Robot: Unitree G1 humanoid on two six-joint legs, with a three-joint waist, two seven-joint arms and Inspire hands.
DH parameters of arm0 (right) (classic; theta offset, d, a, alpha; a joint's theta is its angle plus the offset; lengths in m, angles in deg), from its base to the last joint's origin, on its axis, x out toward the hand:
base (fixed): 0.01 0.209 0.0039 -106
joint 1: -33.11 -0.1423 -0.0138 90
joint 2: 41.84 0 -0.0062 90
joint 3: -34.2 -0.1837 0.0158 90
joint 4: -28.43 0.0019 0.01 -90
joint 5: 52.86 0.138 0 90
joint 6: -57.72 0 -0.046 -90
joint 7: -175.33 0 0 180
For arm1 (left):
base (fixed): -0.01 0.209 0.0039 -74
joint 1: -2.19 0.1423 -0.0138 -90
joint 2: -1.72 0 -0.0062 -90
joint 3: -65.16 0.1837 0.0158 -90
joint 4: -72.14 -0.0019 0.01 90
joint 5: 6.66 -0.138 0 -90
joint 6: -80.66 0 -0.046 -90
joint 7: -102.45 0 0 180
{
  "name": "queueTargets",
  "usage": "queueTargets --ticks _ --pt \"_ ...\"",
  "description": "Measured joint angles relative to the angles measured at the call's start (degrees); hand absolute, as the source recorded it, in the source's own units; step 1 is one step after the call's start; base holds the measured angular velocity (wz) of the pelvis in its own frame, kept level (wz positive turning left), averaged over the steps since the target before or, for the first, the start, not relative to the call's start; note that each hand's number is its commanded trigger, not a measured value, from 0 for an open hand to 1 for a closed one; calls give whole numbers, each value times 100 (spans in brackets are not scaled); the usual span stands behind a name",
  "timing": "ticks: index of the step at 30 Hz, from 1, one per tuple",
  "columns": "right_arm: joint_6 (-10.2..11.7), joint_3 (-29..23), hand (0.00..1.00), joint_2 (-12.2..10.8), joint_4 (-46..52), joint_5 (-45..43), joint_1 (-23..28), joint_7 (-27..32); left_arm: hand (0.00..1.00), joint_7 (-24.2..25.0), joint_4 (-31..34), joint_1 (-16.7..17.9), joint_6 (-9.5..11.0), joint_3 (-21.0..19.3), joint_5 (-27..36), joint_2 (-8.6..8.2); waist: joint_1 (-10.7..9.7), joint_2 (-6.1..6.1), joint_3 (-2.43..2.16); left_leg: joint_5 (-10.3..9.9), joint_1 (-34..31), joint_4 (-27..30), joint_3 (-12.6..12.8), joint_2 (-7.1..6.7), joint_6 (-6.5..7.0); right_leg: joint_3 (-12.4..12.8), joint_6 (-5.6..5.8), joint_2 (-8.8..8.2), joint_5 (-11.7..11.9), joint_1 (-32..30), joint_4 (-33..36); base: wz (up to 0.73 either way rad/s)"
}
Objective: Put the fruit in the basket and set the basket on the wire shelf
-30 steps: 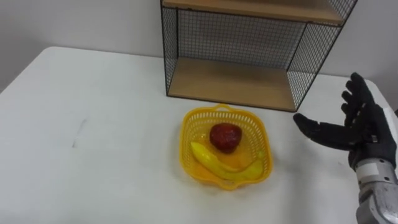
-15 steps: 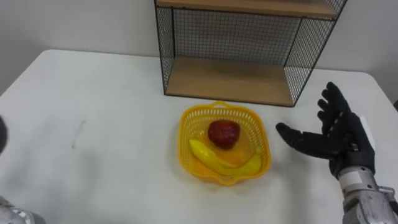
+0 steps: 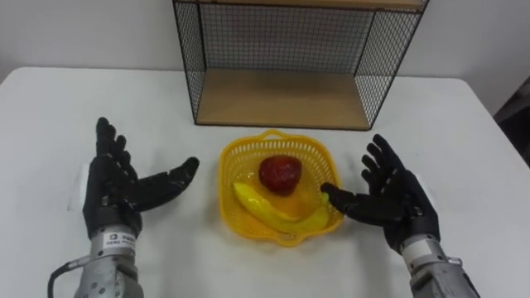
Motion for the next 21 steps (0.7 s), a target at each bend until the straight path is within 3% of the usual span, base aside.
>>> queueTargets --ticks 6,10,15,21 --pt "0 124 0 -4 -17 592 -8 -109 0 531 -267 0 -13 148 433 -9 -12 -25 16 -1 -2 -13 3 -2 0 12 0 2 0 -5 -6 0" --pt "0 141 0 -4 -81 605 -13 -207 0 810 -546 0 -157 201 433 -10 -14 -2 12 -1 -7 -15 15 5 0 26 0 14 1 -10 -12 -1" --pt "-1 241 0 -5 -305 604 -42 -231 0 1118 -679 3 -179 207 431 -3 -7 99 -50 0 25 -28 63 12 0 83 -1 22 1 -6 -6 -5" --pt "-1 375 0 -7 -309 804 -68 -284 0 1254 -782 4 -159 202 432 -1 -2 86 -43 0 48 -6 133 17 0 118 0 19 0 -9 48 -2"
